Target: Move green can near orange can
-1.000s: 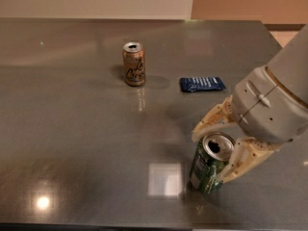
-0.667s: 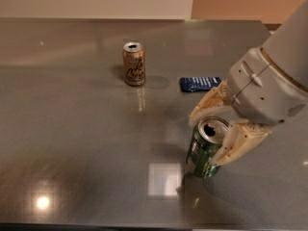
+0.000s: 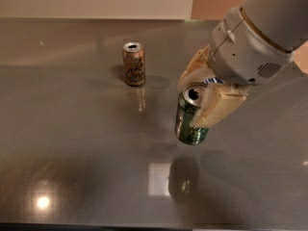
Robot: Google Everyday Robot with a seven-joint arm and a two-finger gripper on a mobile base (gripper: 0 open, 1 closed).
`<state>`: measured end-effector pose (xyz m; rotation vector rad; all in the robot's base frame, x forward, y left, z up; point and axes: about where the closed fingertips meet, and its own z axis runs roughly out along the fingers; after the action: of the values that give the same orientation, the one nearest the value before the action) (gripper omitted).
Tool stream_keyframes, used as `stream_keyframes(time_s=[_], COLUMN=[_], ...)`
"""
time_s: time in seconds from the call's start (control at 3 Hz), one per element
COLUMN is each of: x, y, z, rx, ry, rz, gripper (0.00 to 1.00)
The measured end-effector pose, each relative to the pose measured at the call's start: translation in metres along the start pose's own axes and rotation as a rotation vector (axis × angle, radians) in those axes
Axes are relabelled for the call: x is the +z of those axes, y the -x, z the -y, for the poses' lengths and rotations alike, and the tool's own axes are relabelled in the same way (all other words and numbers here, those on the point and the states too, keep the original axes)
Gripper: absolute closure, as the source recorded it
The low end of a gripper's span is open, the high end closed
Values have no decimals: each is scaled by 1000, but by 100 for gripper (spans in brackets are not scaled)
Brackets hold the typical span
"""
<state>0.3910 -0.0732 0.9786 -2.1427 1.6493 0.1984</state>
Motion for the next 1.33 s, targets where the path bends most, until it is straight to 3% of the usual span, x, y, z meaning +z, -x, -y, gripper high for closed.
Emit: stream_keyframes(time_s=[0.67, 1.33], x=[-8, -14], y=[7, 11], z=[1, 60], rx=[8, 35], ry=[-28, -51], rz=[-20, -19], gripper=[100, 100])
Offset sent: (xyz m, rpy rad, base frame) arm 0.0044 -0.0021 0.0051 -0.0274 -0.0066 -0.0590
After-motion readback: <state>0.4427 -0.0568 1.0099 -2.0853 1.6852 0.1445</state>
